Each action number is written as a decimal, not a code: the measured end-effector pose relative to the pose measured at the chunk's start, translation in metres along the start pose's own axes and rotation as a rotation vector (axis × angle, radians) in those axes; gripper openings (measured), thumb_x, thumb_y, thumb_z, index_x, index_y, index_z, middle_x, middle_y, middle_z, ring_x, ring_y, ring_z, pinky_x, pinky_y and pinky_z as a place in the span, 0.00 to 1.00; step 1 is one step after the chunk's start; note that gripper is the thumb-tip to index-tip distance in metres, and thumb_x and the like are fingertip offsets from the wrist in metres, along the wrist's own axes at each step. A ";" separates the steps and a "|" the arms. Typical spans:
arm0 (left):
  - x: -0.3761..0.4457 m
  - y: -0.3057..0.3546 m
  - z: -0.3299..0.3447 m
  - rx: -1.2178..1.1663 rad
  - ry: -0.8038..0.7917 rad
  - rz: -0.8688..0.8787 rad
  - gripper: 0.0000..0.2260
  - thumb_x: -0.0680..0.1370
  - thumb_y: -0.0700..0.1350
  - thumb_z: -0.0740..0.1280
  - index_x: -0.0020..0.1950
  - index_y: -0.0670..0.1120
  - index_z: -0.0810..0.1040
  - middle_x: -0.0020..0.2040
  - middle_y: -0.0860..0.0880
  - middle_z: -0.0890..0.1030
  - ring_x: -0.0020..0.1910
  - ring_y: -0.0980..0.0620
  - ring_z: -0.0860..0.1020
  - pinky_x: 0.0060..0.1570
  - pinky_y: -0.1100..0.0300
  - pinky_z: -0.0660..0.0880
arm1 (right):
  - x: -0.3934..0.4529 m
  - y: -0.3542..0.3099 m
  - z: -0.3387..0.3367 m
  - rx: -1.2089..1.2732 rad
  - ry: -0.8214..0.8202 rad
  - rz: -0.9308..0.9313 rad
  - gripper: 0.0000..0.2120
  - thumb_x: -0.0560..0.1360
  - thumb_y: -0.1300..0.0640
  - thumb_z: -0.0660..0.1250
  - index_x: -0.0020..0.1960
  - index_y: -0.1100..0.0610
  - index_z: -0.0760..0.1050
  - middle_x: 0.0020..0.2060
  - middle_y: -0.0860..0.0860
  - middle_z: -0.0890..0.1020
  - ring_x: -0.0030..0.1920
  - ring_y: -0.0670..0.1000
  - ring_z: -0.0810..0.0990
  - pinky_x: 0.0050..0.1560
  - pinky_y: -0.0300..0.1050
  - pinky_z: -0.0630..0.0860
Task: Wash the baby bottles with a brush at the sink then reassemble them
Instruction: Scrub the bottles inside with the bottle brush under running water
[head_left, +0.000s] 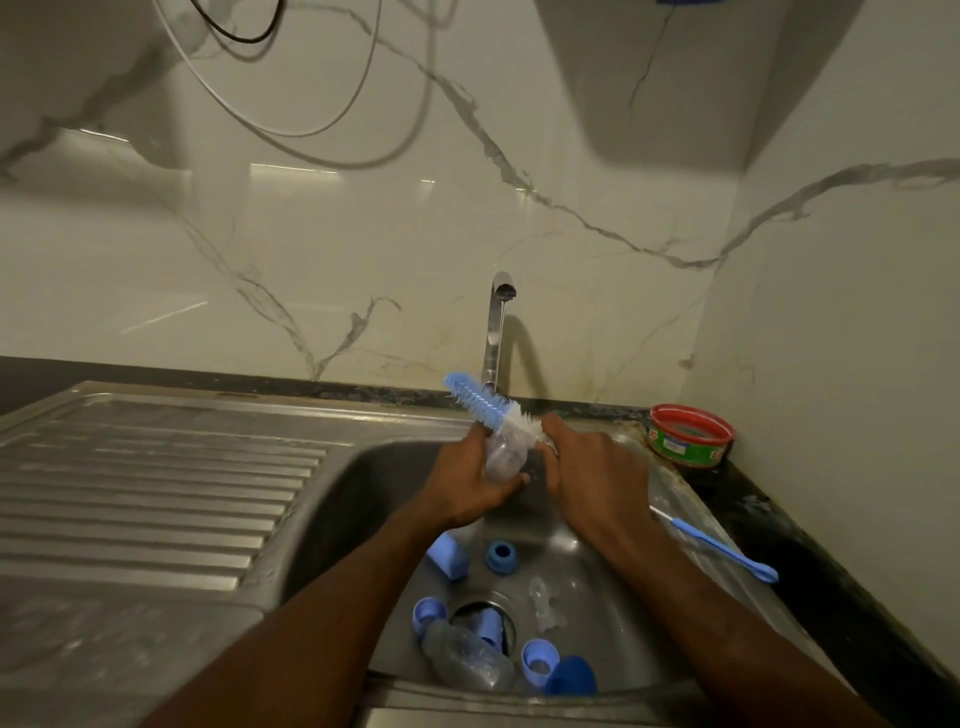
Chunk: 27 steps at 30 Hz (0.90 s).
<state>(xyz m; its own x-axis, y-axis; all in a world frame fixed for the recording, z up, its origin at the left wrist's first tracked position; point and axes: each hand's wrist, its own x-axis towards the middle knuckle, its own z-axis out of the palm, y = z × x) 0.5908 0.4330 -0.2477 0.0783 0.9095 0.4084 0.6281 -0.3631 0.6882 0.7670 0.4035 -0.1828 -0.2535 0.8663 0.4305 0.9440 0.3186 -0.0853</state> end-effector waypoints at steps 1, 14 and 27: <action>0.000 0.001 -0.003 -0.037 0.010 -0.029 0.26 0.78 0.53 0.72 0.72 0.50 0.67 0.64 0.53 0.75 0.59 0.59 0.75 0.55 0.69 0.69 | -0.002 0.004 0.000 0.004 0.003 0.003 0.15 0.82 0.47 0.64 0.67 0.46 0.67 0.54 0.50 0.81 0.48 0.51 0.79 0.44 0.45 0.72; -0.002 -0.011 0.001 0.045 -0.021 -0.037 0.28 0.69 0.55 0.74 0.66 0.46 0.74 0.62 0.48 0.78 0.60 0.52 0.79 0.63 0.47 0.77 | -0.004 -0.012 0.011 -0.043 -0.027 -0.001 0.17 0.80 0.46 0.65 0.67 0.46 0.68 0.55 0.51 0.81 0.50 0.53 0.81 0.51 0.51 0.79; -0.005 0.001 -0.002 -0.021 0.043 -0.104 0.23 0.81 0.48 0.69 0.73 0.43 0.69 0.72 0.42 0.73 0.69 0.46 0.73 0.69 0.56 0.67 | -0.009 -0.007 0.004 -0.019 -0.040 0.040 0.17 0.82 0.47 0.62 0.70 0.47 0.69 0.56 0.52 0.81 0.52 0.52 0.81 0.49 0.48 0.78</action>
<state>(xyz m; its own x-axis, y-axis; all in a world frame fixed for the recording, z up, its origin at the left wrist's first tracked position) 0.5899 0.4281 -0.2480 -0.0199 0.9331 0.3590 0.6149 -0.2717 0.7403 0.7620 0.3950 -0.1903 -0.2230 0.8932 0.3906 0.9574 0.2760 -0.0847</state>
